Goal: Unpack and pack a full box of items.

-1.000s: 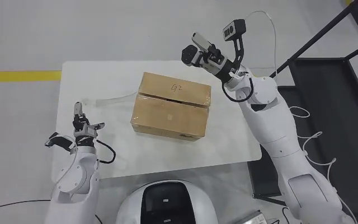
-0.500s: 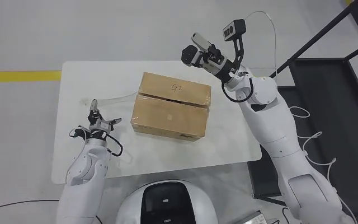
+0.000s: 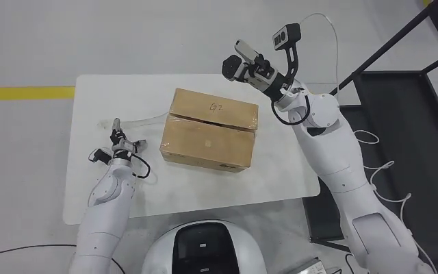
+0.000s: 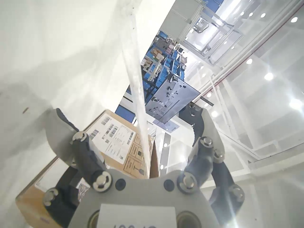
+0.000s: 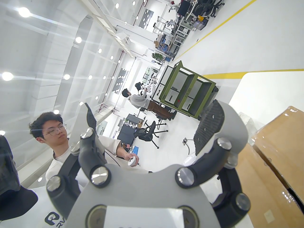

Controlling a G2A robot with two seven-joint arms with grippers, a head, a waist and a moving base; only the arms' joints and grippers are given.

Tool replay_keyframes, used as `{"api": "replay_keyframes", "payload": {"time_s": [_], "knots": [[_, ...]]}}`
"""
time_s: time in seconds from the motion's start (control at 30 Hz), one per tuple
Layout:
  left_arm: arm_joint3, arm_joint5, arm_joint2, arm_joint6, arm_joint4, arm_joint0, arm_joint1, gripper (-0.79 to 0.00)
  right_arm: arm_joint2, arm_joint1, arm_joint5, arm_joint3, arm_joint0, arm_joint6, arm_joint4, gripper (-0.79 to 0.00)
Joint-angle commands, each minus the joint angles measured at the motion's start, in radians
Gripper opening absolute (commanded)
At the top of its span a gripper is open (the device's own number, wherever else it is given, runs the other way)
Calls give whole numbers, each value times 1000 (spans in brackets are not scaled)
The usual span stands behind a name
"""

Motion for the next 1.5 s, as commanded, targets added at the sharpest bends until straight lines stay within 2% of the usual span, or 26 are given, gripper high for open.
{"api": "replay_keyframes", "payload": {"time_s": [0.0,0.13,0.17,0.2,0.27,0.33,0.57,0.67,0.83,0.87,0.9,1.13,1.33,1.47], "knots": [[34,-17,1,-6,2,-25,-2,-37,0,0,0,0,0,0,0,0],[86,-35,-1,-14,1,-61,-5,-182,0,0,0,0,0,0,0,0],[95,-39,-1,-17,6,-67,-5,-191,0,0,0,0,0,0,0,0],[104,-42,-1,-17,11,-72,-5,-283,0,0,0,0,0,0,0,0],[116,-53,-4,-16,26,-81,-5,-372,0,0,0,0,0,0,0,0],[125,-68,-3,-12,62,-89,-3,-413,0,0,0,0,0,0,0,0],[137,-72,-4,-1,103,-110,-3,-462,0,0,0,0,0,0,0,0],[141,-67,-3,6,112,-113,-5,-514,0,0,0,0,0,0,0,0],[150,-65,-5,23,122,-118,-7,-557,0,0,0,0,0,0,0,0],[151,-65,-5,25,122,-119,-7,-576,0,0,0,0,0,0,0,0],[151,-67,-6,24,121,-119,-8,-637,0,0,0,0,0,0,0,0],[139,-69,-18,22,123,-114,-8,-714,0,0,0,0,0,0,0,0],[92,-110,-33,18,159,-98,-4,-699,0,0,0,0,0,0,0,0],[27,-153,-39,-6,212,-82,2,-680,0,0,0,0,0,0,0,0]]}}
